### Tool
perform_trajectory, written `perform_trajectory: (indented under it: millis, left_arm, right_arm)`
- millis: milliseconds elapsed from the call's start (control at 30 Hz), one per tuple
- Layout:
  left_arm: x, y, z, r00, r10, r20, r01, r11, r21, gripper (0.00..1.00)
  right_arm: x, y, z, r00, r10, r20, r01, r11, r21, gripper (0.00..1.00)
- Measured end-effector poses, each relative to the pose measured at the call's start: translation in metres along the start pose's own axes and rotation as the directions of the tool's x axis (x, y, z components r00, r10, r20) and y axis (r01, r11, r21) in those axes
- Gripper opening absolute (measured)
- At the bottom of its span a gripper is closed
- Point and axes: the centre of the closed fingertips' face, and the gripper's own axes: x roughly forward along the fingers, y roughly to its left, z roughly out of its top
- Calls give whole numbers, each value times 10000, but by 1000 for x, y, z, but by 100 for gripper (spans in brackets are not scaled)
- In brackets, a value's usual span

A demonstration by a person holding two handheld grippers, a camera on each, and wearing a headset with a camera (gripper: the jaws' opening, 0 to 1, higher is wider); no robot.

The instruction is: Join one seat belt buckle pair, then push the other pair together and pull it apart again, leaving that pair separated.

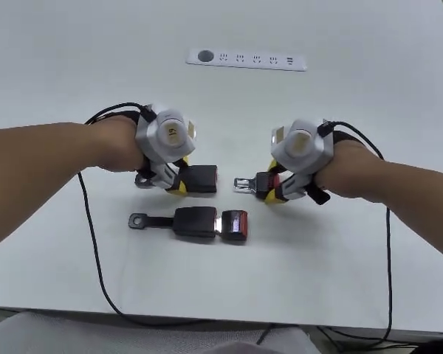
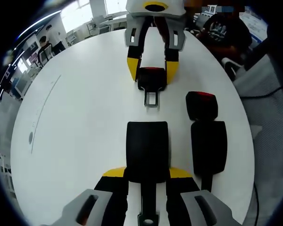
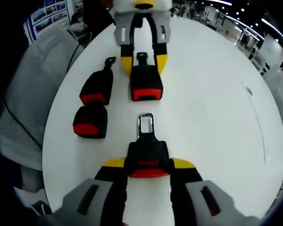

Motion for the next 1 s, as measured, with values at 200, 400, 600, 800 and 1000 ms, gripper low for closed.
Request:
perform_trajectory:
  millis: [200, 400, 600, 800, 1000]
  left_arm:
    - [0, 0, 0, 10000, -34, -35, 34, 10000, 35, 31]
    - [0, 0, 0, 10000, -12, -88, 13, 10000, 62, 31]
    - [0, 0, 0, 9998, -43, -193, 44, 10000, 58, 31]
    - [1, -1, 0, 9995, -24, -310, 25, 10000, 29, 31]
    - [1, -1, 1, 9993, -71, -370, 76, 9999, 120, 31]
  right_arm:
    - [10, -5, 16, 9996, -60, 270, 59, 10000, 49, 35]
    - [14, -6, 23, 9995, -123, 278, 117, 9997, 224, 35]
    - [13, -4, 25, 9996, -267, 105, 269, 9995, -183, 35]
    - [16, -2, 39, 9988, -339, 351, 349, 9990, -292, 35]
    - [15, -2, 38, 9975, -349, 611, 368, 9989, -306, 34]
